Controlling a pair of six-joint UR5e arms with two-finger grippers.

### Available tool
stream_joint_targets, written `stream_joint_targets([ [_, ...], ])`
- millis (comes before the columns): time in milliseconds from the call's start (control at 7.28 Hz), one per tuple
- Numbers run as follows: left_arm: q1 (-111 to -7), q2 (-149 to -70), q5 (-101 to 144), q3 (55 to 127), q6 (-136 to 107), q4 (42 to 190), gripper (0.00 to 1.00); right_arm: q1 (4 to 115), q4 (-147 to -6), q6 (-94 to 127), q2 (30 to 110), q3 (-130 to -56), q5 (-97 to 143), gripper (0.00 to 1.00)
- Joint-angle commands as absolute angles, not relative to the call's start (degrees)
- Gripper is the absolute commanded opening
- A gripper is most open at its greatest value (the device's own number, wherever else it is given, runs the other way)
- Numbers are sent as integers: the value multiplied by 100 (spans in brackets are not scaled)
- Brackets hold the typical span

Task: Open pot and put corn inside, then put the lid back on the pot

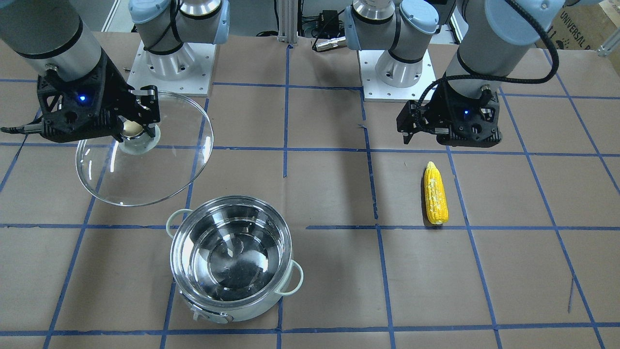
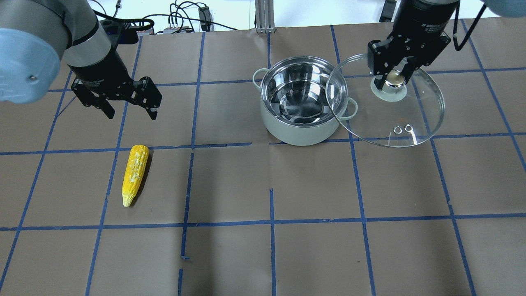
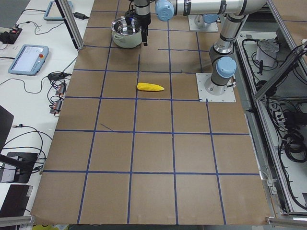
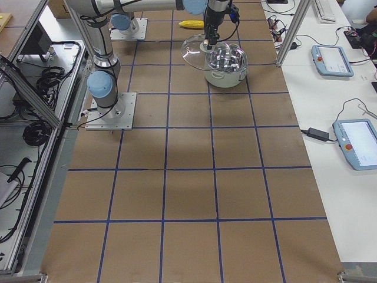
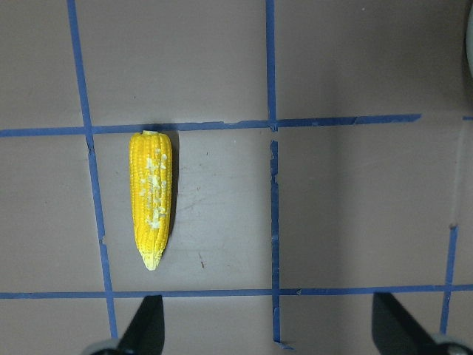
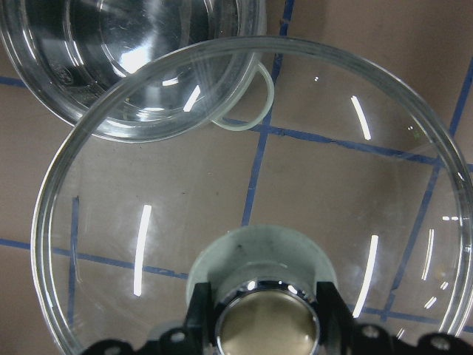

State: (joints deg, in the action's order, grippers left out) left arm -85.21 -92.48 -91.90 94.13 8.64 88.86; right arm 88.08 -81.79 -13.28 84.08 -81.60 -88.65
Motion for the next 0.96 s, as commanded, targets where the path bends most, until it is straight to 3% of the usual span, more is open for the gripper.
stream_joint_targets([
  [0,-7964,-9369,-9115,10208,1449,8118,100,8693,-8639,-1450,8508,-8543,-8912,40],
  [412,-7787,-9963,-9193,11510,2223,5617,100,8684,-8657,-1459,8508,-8552,-8912,40],
  [824,-7490,-10344,-9176,11680,2715,5256,100,8684,-8640,-1459,8508,-8552,-8921,40],
])
